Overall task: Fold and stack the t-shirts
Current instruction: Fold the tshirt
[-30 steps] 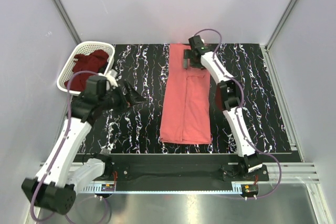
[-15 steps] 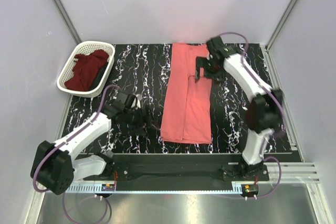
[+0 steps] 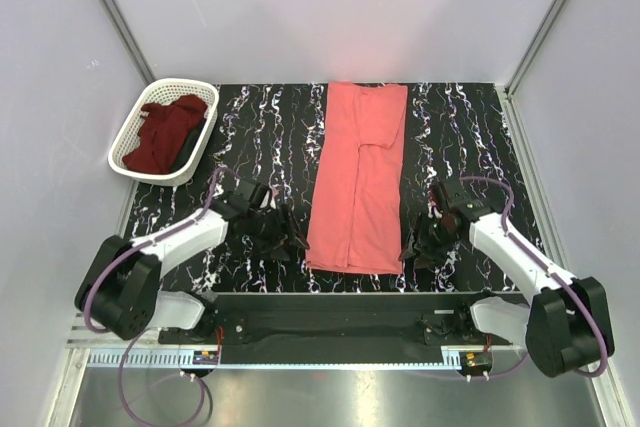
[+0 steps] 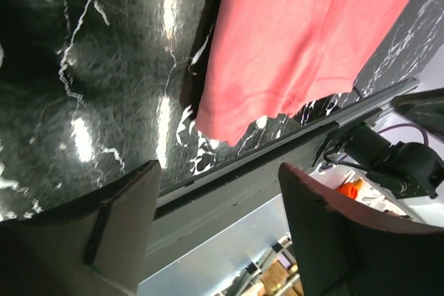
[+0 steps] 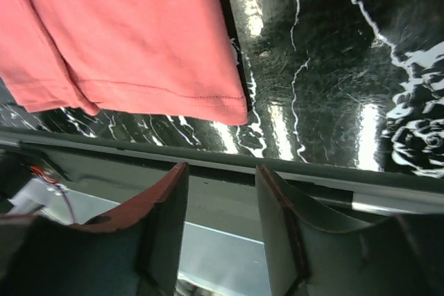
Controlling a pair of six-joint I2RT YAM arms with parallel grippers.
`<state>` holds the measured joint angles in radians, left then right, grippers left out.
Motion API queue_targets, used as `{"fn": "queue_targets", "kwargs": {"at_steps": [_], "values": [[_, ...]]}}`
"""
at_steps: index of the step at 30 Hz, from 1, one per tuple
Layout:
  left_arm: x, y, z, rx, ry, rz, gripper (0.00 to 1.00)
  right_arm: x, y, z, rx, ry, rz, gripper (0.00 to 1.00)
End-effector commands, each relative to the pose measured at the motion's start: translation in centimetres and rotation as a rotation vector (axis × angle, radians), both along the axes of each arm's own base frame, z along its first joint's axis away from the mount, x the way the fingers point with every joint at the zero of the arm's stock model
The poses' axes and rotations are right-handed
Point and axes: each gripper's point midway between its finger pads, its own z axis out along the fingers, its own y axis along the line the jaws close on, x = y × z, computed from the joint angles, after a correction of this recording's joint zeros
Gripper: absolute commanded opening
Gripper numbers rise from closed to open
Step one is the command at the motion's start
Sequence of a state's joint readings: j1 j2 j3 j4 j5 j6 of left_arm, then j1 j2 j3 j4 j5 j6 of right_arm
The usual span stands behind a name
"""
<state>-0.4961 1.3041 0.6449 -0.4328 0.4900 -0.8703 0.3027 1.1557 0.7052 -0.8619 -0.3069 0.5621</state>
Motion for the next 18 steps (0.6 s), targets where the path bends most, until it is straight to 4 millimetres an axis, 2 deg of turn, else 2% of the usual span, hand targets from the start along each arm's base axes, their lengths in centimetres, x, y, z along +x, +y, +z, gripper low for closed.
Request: {"fn": "queue_targets", "kwargs": {"at_steps": [1,2,3,5,7,12,18], "values": [[0.1,-1.3,-0.8,-0.026,0.034,-0.007,0.70,1.8,2.0,0.4,0.146,-0.067,-0.083,0.54],[-0.2,-1.4,-1.3,-0.015,0.050,-0.013,0.69,1.2,1.9,-0.6,0.153,-0.038,-0.091,0.55],[-0.4,-1.4,-2.0,-0.004,0.075,-0.013,0.67,1.5,1.8,-1.0,0.163,-0.033,-0.110,0.56],[-0.5,-1.8,-2.3,-0.010,0.089,-0.016,0.65,1.0,2.0,-2.0,0.185,0.014,-0.130,0.58],[-0.2,-1.8,-2.7,0.010,0.087,-0.016,0.67,1.5,1.8,-2.3,0.201,0.008,-0.166,0.62],[0.4,-2.1,-3.0,0.042,0.076,-0.029,0.70,1.2,0.4,-3.4,0.155,0.027,-0.195,0.63],[-0.4,-2.3,-4.1,0.050,0.110,-0.037,0.69,0.9,0.4,-4.2,0.182,0.055,-0.217,0.62]]}}
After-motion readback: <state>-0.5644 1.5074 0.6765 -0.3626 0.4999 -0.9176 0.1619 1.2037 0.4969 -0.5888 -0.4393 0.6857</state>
